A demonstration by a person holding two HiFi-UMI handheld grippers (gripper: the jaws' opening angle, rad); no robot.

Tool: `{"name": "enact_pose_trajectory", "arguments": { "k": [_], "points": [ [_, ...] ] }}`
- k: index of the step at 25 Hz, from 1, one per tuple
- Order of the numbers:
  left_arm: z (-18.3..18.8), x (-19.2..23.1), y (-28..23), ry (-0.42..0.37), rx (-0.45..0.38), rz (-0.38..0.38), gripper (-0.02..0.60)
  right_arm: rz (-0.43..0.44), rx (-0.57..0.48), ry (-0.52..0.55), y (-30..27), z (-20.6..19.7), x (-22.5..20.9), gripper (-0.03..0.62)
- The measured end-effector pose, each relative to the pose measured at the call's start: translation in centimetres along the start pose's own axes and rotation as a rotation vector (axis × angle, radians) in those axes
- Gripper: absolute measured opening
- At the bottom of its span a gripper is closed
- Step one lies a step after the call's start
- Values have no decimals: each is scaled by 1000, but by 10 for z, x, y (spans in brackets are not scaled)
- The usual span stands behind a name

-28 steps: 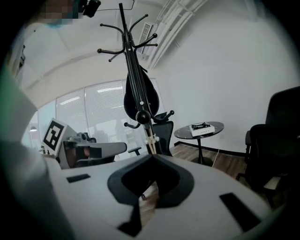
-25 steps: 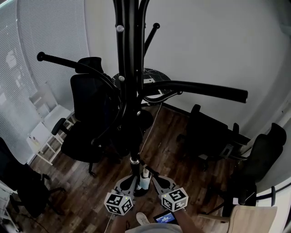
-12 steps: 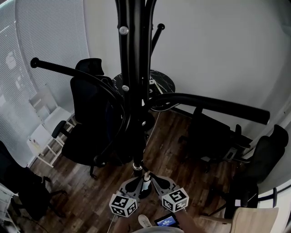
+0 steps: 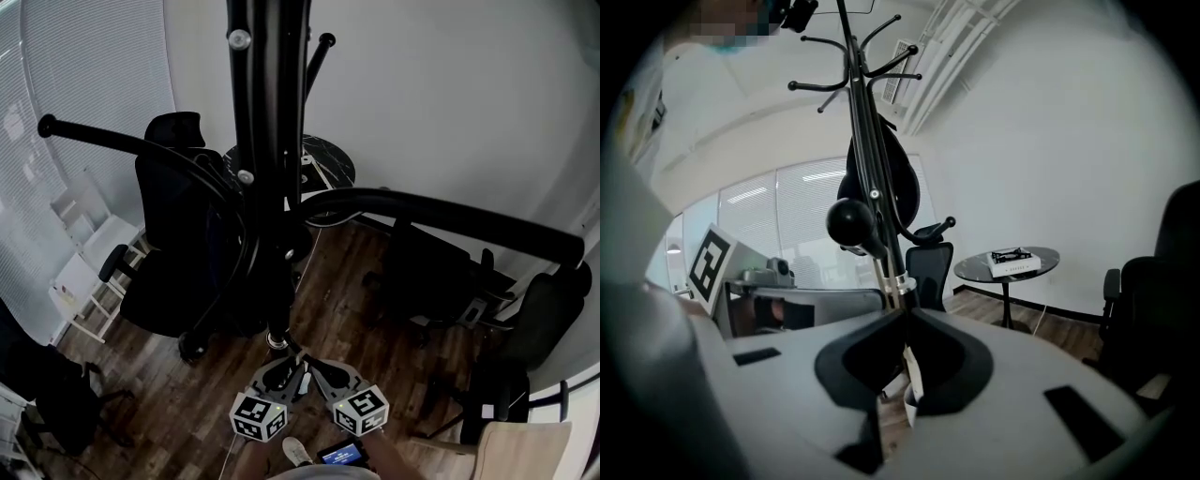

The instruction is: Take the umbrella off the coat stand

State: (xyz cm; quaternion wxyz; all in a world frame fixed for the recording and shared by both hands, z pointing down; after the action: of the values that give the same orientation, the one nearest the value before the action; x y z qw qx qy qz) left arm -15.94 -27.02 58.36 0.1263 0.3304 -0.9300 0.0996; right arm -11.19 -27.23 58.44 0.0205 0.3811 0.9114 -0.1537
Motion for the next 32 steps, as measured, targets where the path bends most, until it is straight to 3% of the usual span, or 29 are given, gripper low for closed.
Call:
{"name": "enact_pose_trajectory", "arguments": {
  "k": [8,16,32],
  "points": [
    [-3,3,-8,7,4,-22,81,-1,5,5,-1,-2,2,14],
    [-4,2,-10,-57,47,-31,26,-14,4,6,-5,0,-2,14],
    [-2,4,7,2,32,-40,21,84,-38,-46,-12,1,12,54]
  ]
}}
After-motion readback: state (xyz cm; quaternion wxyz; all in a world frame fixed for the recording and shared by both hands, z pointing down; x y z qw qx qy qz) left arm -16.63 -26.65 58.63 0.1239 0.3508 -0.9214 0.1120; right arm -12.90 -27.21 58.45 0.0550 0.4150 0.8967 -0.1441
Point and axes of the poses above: the fingertips, and each gripper's own axes: y backward along the fingers, x to its left, z out of its top, the point moved 1 cm from there along y, backward along the fingers, and after that the axes turned 8 degrees about -z, right-handed, at the moved point
